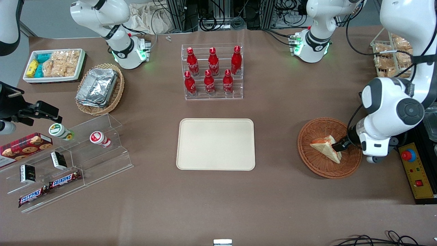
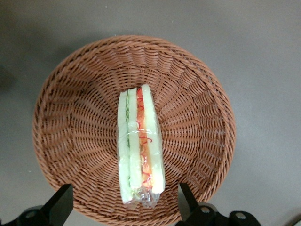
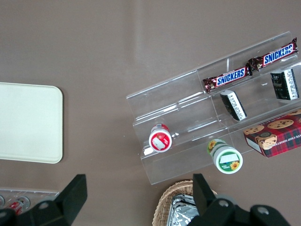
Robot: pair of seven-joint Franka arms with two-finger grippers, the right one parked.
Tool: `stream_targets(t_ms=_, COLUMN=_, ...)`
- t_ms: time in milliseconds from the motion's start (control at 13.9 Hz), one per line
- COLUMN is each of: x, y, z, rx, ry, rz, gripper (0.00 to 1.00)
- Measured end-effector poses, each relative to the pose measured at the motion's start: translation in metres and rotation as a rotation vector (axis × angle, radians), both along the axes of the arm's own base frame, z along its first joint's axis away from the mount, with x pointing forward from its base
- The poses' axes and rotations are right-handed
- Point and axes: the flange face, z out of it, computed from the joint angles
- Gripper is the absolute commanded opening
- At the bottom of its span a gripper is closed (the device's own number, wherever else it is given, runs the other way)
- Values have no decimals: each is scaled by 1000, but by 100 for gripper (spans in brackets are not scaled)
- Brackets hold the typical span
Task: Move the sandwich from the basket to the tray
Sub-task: 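Lower the open left gripper over the sandwich in the wicker basket, then close the left gripper on the sandwich wrapper's corner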
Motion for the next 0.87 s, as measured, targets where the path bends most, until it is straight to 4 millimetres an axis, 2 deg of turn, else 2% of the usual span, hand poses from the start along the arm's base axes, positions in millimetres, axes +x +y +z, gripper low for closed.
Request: stream_targets(t_ms=866, x=-11, y=-3, z=-41, rx=-4, ry=41, rz=71, gripper=100)
